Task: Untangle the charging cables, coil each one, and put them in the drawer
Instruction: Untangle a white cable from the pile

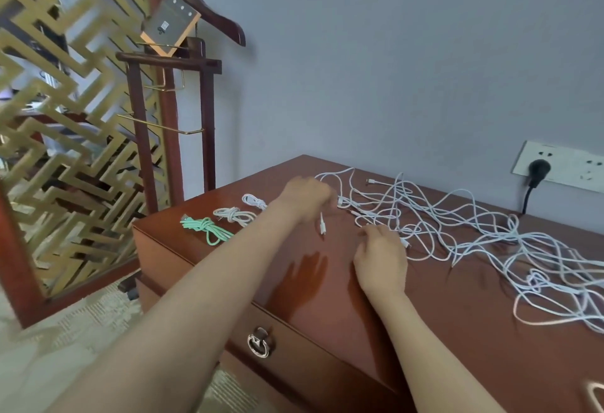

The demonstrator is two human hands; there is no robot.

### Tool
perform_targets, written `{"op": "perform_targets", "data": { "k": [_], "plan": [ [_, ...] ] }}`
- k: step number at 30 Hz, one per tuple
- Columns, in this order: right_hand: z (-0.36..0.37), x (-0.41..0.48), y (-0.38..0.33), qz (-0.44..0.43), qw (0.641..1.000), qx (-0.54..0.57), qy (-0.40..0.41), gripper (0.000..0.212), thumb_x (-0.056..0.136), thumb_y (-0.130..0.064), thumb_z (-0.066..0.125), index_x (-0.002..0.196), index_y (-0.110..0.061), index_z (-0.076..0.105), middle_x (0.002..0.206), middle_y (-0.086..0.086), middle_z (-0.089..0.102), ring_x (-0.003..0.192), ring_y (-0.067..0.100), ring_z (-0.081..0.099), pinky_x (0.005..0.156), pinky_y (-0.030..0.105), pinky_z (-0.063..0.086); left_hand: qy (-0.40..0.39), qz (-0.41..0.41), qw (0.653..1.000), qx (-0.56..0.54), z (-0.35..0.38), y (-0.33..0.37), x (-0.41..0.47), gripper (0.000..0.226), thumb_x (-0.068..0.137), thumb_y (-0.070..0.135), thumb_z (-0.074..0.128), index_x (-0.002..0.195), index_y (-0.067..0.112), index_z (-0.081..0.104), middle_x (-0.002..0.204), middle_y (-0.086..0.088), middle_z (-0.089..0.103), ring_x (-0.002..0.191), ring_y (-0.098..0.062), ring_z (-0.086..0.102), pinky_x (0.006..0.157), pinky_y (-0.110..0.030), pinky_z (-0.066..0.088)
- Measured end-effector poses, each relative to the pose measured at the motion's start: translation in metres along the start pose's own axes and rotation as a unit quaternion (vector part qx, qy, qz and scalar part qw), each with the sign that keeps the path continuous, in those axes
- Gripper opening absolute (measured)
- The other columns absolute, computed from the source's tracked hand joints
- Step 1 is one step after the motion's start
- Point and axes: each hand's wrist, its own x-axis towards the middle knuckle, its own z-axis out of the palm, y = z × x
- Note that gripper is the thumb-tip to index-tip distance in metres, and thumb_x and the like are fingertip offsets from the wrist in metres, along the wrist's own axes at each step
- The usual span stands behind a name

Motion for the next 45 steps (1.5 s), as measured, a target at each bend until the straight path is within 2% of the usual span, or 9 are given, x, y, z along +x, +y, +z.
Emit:
{"op": "perform_targets", "data": {
  "k": [4, 9, 14, 20, 28, 32, 36, 42, 45],
  "plan": [
    [-0.015, -0.005, 0.027, 0.041, 0.991, -0.125, -0.033, 0.038, 0.092, -0.014, 0.041, 0.129, -0.014, 0.044, 0.132, 0.004, 0.047, 0.124, 0.023, 0.041, 0.1, 0.037, 0.027, -0.017, 0.058, 0.997, -0.043, 0.006, 0.035, 0.004, 0.038, 0.09, 0.004, 0.046, 0.115, 0.027, 0.062, 0.12, 0.0, 0.062, 0.114, -0.023, 0.054, 0.087, -0.031, 0.041],
    [-0.034, -0.013, 0.05, 0.05, 0.985, -0.147, -0.075, 0.039, 0.092, -0.024, 0.039, 0.131, -0.018, 0.041, 0.131, 0.001, 0.048, 0.124, 0.022, 0.042, 0.1, 0.039, 0.029, -0.05, 0.112, 0.984, -0.129, 0.019, 0.071, 0.002, 0.036, 0.088, 0.003, 0.053, 0.119, 0.018, 0.061, 0.122, -0.004, 0.06, 0.116, -0.021, 0.051, 0.093, -0.031, 0.04],
    [-0.049, -0.023, 0.069, -0.003, 0.996, 0.013, -0.086, 0.02, 0.084, -0.016, 0.052, 0.103, -0.012, 0.056, 0.101, 0.006, 0.054, 0.097, 0.026, 0.054, 0.076, 0.03, 0.038, -0.045, 0.143, 0.957, -0.25, 0.047, 0.11, -0.011, 0.019, 0.088, 0.011, 0.058, 0.105, 0.004, 0.063, 0.105, -0.01, 0.061, 0.103, -0.024, 0.054, 0.084, -0.027, 0.036],
    [-0.067, -0.034, 0.094, -0.053, 0.995, 0.076, -0.036, 0.017, 0.072, -0.003, 0.059, 0.085, -0.013, 0.055, 0.082, -0.003, 0.048, 0.077, 0.019, 0.049, 0.063, 0.026, 0.033, -0.013, 0.154, 0.948, -0.279, 0.06, 0.135, -0.016, 0.016, 0.094, 0.012, 0.05, 0.091, -0.001, 0.058, 0.077, 0.003, 0.035, 0.091, -0.028, 0.046, 0.069, -0.025, 0.025],
    [-0.093, -0.04, 0.145, -0.045, 0.998, 0.001, 0.038, 0.013, 0.076, -0.001, 0.058, 0.086, -0.009, 0.063, 0.082, 0.006, 0.065, 0.076, 0.031, 0.06, 0.072, 0.037, 0.044, -0.005, 0.029, 0.86, -0.51, 0.061, 0.16, -0.008, 0.03, 0.095, 0.005, 0.042, 0.07, 0.02, 0.049, 0.068, 0.005, 0.051, 0.066, -0.005, 0.048, 0.065, -0.008, 0.035],
    [-0.104, -0.043, 0.165, -0.018, 0.996, -0.005, 0.089, 0.014, 0.08, -0.001, 0.06, 0.09, -0.009, 0.065, 0.083, 0.004, 0.069, 0.076, 0.028, 0.063, 0.075, 0.034, 0.04, 0.057, -0.1, 0.772, -0.625, 0.067, 0.168, 0.011, 0.035, 0.099, 0.01, 0.036, 0.067, 0.019, 0.046, 0.063, 0.003, 0.049, 0.065, -0.009, 0.052, 0.081, -0.03, 0.044],
    [-0.104, -0.041, 0.172, -0.066, 0.99, 0.003, 0.126, 0.007, 0.085, -0.011, 0.06, 0.084, -0.015, 0.065, 0.072, -0.005, 0.064, 0.058, 0.008, 0.048, 0.072, 0.037, 0.045, 0.089, -0.182, 0.707, -0.678, 0.072, 0.175, 0.026, 0.036, 0.099, 0.011, 0.033, 0.065, 0.016, 0.044, 0.063, 0.002, 0.046, 0.059, -0.011, 0.048, 0.072, -0.026, 0.043],
    [-0.102, -0.035, 0.181, -0.059, 0.977, 0.072, 0.194, 0.029, 0.092, -0.036, 0.045, 0.083, -0.016, 0.064, 0.058, -0.016, 0.048, 0.061, 0.012, 0.043, 0.068, 0.022, 0.031, 0.069, -0.111, 0.684, -0.718, 0.068, 0.206, 0.04, 0.03, 0.099, 0.003, 0.032, 0.074, 0.011, 0.045, 0.06, -0.002, 0.042, 0.037, -0.005, 0.034, 0.039, -0.016, 0.029],
    [-0.104, -0.033, 0.182, -0.017, 0.958, 0.164, 0.236, 0.027, 0.093, -0.031, 0.046, 0.089, -0.012, 0.066, 0.061, -0.016, 0.051, 0.061, 0.007, 0.048, 0.058, 0.009, 0.032, 0.038, -0.049, 0.703, -0.708, 0.064, 0.235, 0.044, 0.025, 0.097, -0.004, 0.036, 0.085, 0.014, 0.05, 0.067, -0.003, 0.051, 0.044, -0.001, 0.046, 0.042, -0.013, 0.038]
  ]
}}
